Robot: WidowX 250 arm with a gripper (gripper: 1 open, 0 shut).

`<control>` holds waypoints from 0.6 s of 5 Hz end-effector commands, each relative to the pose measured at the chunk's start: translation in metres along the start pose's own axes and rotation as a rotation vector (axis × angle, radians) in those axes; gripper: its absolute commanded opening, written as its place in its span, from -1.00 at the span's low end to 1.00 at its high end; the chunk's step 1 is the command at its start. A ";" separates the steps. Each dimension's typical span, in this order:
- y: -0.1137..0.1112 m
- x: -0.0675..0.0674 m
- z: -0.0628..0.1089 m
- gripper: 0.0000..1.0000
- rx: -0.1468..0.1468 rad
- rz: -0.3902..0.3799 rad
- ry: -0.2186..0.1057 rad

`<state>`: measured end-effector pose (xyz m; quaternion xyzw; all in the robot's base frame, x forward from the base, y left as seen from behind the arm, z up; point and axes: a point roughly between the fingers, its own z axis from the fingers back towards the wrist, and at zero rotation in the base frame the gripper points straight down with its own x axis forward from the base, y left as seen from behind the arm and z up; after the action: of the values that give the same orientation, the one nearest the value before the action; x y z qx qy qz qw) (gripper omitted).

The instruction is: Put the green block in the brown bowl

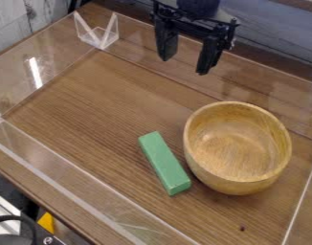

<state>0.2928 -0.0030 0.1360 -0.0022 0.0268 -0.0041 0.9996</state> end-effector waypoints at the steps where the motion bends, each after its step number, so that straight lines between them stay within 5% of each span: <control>1: 0.004 -0.005 -0.008 1.00 -0.012 0.081 0.005; 2: 0.004 -0.029 -0.026 1.00 -0.050 0.229 0.027; 3: 0.007 -0.054 -0.048 1.00 -0.083 0.459 0.008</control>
<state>0.2336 0.0026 0.0817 -0.0329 0.0509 0.2206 0.9735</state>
